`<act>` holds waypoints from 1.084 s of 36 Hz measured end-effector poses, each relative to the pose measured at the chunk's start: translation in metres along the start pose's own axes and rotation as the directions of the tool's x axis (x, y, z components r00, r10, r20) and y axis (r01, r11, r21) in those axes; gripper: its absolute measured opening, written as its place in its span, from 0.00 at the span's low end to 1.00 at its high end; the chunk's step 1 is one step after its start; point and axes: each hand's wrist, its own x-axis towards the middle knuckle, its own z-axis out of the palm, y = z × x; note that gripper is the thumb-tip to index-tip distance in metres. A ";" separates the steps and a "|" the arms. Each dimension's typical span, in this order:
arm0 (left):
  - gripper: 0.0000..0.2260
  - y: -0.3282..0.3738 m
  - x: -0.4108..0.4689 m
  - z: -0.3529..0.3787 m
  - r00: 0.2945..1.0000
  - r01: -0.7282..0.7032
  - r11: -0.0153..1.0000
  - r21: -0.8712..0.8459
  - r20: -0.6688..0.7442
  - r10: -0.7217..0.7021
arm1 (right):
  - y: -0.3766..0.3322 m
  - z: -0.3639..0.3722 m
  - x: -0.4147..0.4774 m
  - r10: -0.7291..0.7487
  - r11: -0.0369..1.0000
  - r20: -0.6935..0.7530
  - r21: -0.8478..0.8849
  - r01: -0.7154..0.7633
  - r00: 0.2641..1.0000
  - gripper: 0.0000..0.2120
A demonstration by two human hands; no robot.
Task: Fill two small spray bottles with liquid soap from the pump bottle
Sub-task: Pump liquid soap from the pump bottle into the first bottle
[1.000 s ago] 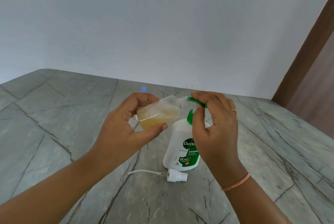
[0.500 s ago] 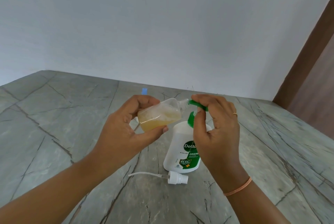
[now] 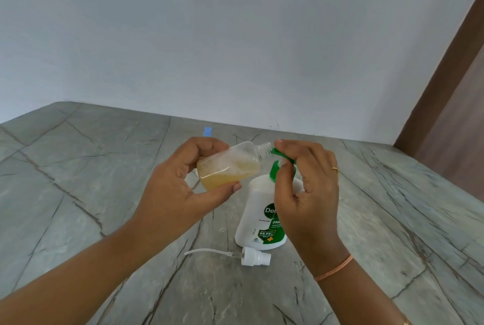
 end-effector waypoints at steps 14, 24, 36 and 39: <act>0.19 0.000 -0.001 0.001 1.000 0.001 1.000 -0.018 0.007 0.000 | -0.003 -0.008 0.008 -0.003 1.000 0.022 -0.013 0.003 1.000 0.13; 0.19 -0.001 0.000 -0.001 1.000 0.007 1.000 -0.010 -0.007 -0.007 | 0.000 0.000 0.001 -0.009 1.000 0.002 0.001 0.009 1.000 0.12; 0.19 0.000 -0.001 0.000 1.000 -0.002 1.000 -0.002 0.011 0.002 | -0.006 -0.006 0.010 0.019 1.000 0.019 -0.022 -0.019 1.000 0.13; 0.19 -0.001 -0.001 0.000 1.000 -0.004 1.000 0.000 0.006 0.004 | -0.004 -0.006 0.008 0.005 1.000 0.016 -0.015 -0.005 1.000 0.13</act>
